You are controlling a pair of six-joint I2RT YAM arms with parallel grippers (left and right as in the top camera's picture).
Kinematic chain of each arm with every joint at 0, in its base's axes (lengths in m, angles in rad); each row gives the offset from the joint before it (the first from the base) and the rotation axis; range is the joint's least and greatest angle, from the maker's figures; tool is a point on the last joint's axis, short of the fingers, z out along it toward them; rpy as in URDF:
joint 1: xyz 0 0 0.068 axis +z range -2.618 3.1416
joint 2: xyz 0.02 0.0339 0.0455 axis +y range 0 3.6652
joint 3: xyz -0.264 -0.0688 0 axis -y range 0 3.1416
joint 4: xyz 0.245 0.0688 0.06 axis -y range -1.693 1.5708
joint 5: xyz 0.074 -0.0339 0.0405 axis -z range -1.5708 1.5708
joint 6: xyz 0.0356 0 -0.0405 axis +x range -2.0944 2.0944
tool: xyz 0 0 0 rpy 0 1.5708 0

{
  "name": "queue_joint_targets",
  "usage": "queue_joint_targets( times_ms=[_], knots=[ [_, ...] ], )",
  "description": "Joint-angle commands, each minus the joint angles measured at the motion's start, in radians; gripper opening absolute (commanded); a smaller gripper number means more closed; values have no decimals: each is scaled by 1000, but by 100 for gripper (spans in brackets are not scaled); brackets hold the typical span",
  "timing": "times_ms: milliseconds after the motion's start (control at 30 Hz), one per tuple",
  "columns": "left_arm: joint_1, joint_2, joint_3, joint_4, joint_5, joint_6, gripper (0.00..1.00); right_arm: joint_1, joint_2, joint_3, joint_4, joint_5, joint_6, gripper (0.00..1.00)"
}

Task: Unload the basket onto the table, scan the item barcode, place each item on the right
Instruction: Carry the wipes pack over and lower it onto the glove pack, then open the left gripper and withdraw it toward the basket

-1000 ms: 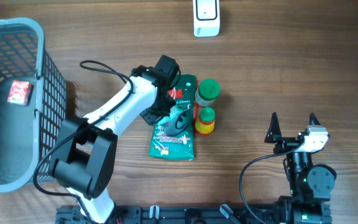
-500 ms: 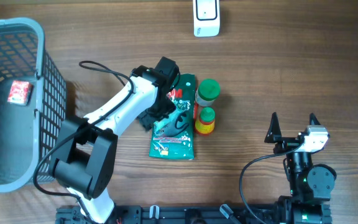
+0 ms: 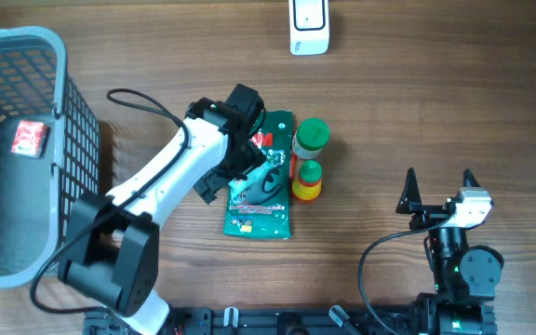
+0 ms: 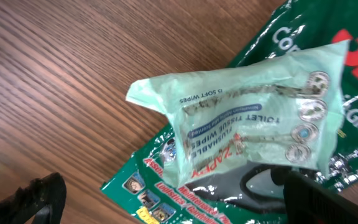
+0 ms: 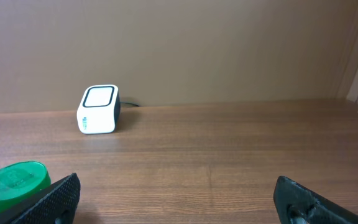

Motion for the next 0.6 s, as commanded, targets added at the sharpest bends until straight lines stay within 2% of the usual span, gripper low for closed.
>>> queue_joint_targets(
  times_ms=[0,400,567],
  knots=[
    [8,-80,-4,-7,-37,43,100,6,-5,-1,2,10,-9,100],
    [8,-297,-4,65,-121,56,100,6,-5,-1,2,10,-9,100],
    [8,-389,-4,166,-154,232,100,6,-5,-1,2,10,-9,99]
  ],
)
